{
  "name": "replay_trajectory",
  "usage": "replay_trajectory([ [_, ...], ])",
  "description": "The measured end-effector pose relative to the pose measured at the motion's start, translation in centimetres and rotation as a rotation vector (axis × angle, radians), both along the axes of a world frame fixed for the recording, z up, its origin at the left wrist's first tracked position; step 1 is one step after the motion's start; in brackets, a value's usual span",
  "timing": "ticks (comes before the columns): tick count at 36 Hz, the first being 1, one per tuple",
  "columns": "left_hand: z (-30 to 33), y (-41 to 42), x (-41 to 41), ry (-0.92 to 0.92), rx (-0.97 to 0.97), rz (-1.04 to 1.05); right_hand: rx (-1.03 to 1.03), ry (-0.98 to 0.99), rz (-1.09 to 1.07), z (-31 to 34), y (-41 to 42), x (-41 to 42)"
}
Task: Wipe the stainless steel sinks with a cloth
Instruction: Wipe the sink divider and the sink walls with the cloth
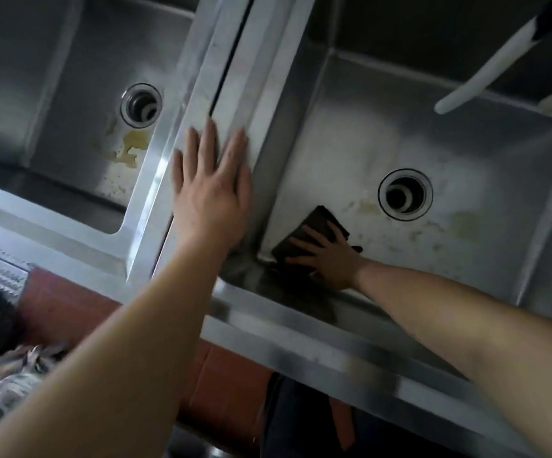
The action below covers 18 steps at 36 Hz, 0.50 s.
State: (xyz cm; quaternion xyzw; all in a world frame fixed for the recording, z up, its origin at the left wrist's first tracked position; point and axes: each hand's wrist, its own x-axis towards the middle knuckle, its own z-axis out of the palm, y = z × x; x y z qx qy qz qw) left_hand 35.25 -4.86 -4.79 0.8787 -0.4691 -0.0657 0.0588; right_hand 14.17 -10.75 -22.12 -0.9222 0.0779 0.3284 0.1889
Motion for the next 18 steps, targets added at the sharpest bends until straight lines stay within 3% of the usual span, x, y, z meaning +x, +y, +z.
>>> replay_trajectory([
  [4,-0.4,6.3,-3.3,-0.063,0.144,0.024,0.138,0.117,-0.14,1.3,0.4,-0.7],
  [7,-0.6,6.7,-3.3,-0.062,0.158,0.041,0.181,0.208,-0.181,1.5,-0.3,-1.1],
  [10,-0.8,6.4,-3.4,-0.08,0.16,0.049,0.231,0.151,-0.32,1.7,-0.3,-0.7],
  [13,-0.9,6.4,-3.4,-0.103,0.157,0.049,0.102,-0.03,-0.442,1.6,-0.1,0.4],
  [18,-1.3,6.2,-3.3,-0.125,0.153,0.049,-0.136,0.069,-0.252,1.1,-0.9,2.1],
])
